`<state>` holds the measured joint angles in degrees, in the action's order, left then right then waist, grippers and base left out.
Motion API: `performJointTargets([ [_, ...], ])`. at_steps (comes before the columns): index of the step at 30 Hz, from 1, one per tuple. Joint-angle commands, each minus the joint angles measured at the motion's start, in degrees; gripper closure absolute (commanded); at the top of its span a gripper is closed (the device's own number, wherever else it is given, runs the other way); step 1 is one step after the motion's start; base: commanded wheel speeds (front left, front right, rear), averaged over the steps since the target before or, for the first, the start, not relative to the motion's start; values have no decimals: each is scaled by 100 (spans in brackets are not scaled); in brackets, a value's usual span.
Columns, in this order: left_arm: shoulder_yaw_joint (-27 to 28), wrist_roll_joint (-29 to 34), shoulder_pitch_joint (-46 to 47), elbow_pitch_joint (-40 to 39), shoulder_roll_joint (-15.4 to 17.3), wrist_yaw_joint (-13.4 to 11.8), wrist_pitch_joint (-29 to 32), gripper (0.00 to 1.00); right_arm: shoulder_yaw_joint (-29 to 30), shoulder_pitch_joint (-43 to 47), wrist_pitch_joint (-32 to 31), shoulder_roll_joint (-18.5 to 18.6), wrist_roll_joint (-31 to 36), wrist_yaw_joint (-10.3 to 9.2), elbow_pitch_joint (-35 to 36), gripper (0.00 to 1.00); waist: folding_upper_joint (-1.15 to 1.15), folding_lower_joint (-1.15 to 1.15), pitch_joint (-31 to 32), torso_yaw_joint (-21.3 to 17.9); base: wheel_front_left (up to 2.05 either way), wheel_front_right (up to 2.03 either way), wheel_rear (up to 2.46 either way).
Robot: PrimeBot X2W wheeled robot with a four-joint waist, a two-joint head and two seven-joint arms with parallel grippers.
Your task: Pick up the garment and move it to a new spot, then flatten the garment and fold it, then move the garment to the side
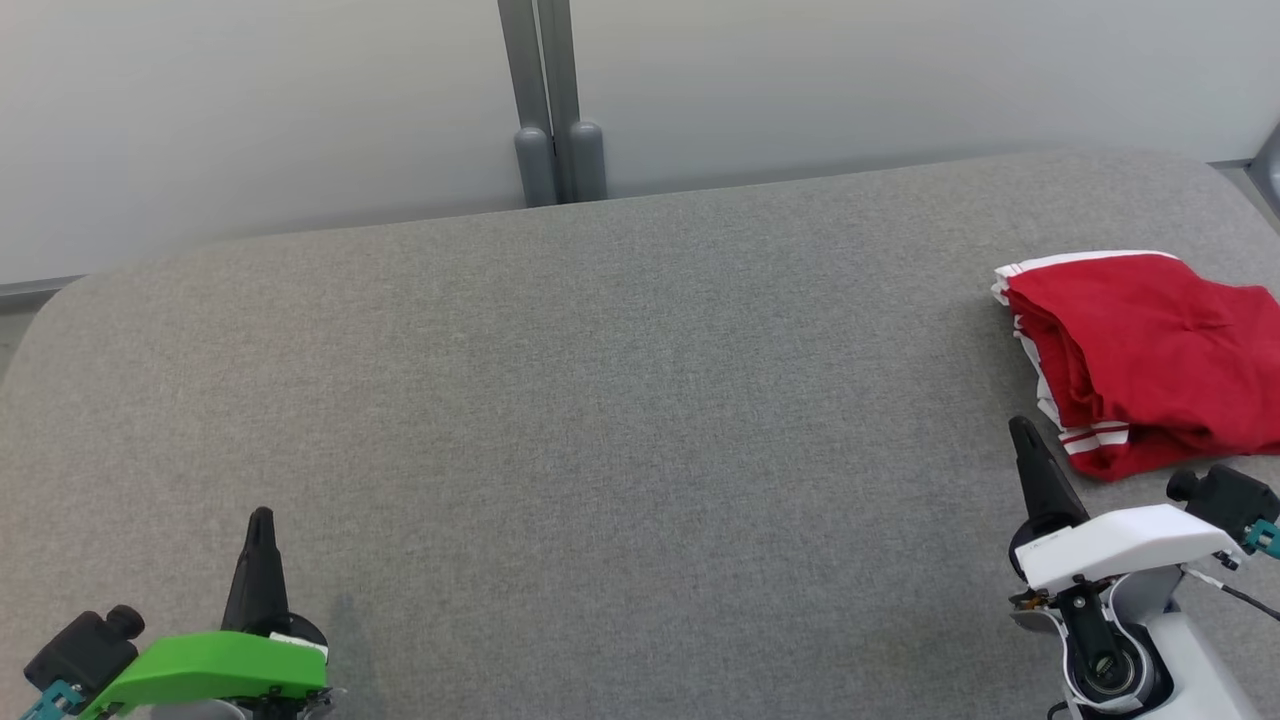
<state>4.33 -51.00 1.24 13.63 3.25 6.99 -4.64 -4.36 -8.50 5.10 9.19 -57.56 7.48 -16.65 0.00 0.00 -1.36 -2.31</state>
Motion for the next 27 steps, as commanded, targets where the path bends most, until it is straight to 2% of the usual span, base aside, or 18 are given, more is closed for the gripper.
performJointTargets([
  [1,38,-220,166,-48,23,22,38,100,78,-19,-44,-4,-178,1,91,100,0,0,2,5,0,0,0],
  [27,116,-1754,316,-15,1,40,469,100,474,83,-481,-243,-1492,2,170,100,0,0,39,75,0,0,0],
])
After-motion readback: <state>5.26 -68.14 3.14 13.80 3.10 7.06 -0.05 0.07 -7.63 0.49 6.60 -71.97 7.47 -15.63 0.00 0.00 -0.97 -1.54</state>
